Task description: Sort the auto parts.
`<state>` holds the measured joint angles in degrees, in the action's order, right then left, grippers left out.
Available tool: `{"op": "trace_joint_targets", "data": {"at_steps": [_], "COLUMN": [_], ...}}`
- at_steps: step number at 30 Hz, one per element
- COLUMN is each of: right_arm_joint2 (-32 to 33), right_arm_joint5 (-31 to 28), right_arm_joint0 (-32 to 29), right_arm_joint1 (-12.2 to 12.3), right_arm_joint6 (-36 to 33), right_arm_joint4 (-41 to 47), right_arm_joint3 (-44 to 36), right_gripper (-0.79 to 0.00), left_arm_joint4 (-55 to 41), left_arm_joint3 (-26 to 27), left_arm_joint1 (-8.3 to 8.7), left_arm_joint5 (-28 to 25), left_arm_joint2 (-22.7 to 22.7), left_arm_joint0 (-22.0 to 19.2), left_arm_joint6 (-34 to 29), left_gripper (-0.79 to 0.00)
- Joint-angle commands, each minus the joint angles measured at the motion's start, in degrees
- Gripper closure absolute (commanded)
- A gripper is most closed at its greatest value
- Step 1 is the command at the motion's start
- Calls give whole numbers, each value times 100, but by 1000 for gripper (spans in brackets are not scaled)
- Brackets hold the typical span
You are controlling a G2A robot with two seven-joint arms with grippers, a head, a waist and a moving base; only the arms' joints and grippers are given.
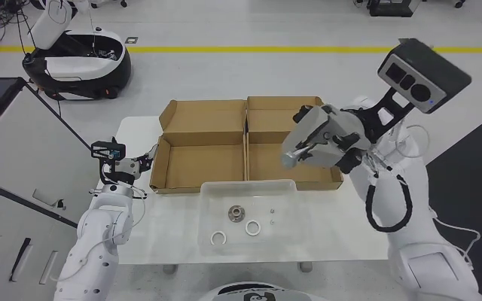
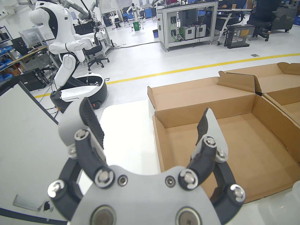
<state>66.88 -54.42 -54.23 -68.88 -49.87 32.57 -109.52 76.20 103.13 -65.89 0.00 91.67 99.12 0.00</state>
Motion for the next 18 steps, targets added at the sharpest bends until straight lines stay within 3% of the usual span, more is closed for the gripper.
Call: {"op": "trace_joint_targets", "data": {"at_steps": [1,18], "right_arm_joint2": [0,-133], "right_arm_joint5": [-36,-358], "right_arm_joint0": [-32,-82], "right_arm_joint1": [13,-24], "right_arm_joint6": [37,359], "right_arm_joint4": [143,1091], "right_arm_joint3": [16,-5], "right_gripper": [0,0], "left_arm_joint4": [0,0], "left_arm_joint3": [0,0], "left_arm_joint1": [0,0], "left_arm_joint5": [0,0], "left_arm_joint2": [0,0], "left_arm_joint0": [0,0], "left_arm_joint6": [0,0], "left_gripper": [-785,-785]}}
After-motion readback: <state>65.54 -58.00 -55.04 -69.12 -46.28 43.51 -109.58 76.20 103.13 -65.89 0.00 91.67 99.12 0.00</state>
